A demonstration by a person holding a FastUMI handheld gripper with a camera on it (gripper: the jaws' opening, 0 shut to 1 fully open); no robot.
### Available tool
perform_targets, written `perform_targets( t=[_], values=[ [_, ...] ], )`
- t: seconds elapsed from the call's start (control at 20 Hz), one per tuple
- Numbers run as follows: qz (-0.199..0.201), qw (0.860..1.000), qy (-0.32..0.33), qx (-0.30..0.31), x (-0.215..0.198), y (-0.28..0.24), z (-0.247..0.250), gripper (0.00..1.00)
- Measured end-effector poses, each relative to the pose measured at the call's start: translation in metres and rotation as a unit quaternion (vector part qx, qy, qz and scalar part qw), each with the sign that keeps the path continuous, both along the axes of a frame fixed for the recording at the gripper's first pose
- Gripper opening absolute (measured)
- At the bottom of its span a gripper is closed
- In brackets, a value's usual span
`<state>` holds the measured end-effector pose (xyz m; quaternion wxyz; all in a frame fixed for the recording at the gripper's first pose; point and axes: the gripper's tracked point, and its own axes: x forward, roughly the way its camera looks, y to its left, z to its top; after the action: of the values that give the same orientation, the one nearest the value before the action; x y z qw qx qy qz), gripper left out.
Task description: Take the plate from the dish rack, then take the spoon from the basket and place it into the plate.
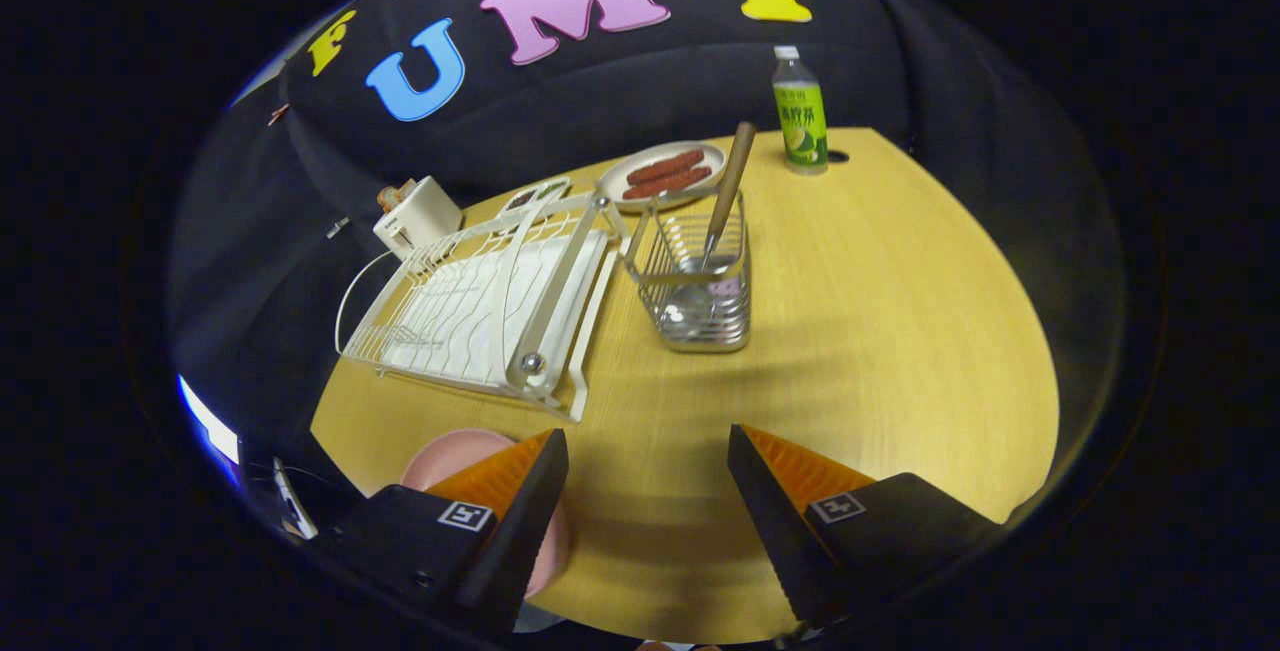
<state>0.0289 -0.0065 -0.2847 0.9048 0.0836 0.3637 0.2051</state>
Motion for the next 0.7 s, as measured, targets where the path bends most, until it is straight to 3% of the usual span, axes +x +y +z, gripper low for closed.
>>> perform_targets(
  t=[0.25,0.45,0.7],
  values=[
    [0.019,0.991,-0.129,-0.031,0.042,-0.014,0.053,0.98],
    [0.023,0.987,-0.159,-0.024,0.081,-0.006,0.066,0.98],
    [-0.009,0.984,-0.177,-0.026,0.137,-0.008,0.072,0.98]
  ],
)
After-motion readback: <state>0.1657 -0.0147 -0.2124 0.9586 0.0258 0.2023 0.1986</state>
